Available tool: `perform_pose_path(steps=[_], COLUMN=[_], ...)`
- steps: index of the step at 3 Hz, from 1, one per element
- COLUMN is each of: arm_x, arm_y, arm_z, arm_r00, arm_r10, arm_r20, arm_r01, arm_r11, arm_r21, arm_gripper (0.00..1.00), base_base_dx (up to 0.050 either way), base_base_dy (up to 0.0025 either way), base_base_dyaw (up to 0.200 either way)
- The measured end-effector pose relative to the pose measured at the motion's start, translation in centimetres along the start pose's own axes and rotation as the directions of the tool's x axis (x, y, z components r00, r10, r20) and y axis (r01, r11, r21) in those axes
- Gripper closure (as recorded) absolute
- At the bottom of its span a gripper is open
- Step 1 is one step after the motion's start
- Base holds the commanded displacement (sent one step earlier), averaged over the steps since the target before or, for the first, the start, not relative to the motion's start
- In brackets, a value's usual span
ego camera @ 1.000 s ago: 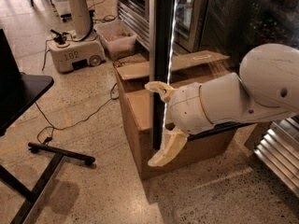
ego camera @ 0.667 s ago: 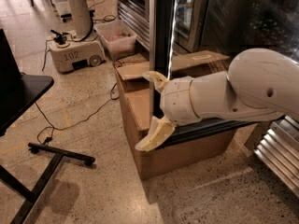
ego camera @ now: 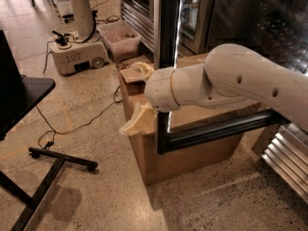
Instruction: Close left fridge door
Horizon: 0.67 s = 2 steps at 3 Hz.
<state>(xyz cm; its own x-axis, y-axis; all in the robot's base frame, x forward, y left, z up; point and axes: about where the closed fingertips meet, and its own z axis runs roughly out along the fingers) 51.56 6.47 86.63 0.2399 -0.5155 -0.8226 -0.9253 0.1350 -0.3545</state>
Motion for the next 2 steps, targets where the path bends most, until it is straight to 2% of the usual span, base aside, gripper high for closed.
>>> perform_pose_path(steps=[1, 2], arm_x=[-1.6, -2.7], arm_y=[0.2, -0.2], arm_z=[2.6, 4.1], arm_r00=[1.000, 0.998], arm_r10=[0.017, 0.049], arm_r20=[0.024, 0.037], arm_r01=[-0.017, -0.050], arm_r11=[0.9998, 0.9979], arm_r21=[-0.008, 0.040], arm_gripper=[0.10, 0.07], base_base_dx=[0.000, 0.000], base_base_dy=[0.00000, 0.00000], base_base_dyaw=[0.000, 0.000])
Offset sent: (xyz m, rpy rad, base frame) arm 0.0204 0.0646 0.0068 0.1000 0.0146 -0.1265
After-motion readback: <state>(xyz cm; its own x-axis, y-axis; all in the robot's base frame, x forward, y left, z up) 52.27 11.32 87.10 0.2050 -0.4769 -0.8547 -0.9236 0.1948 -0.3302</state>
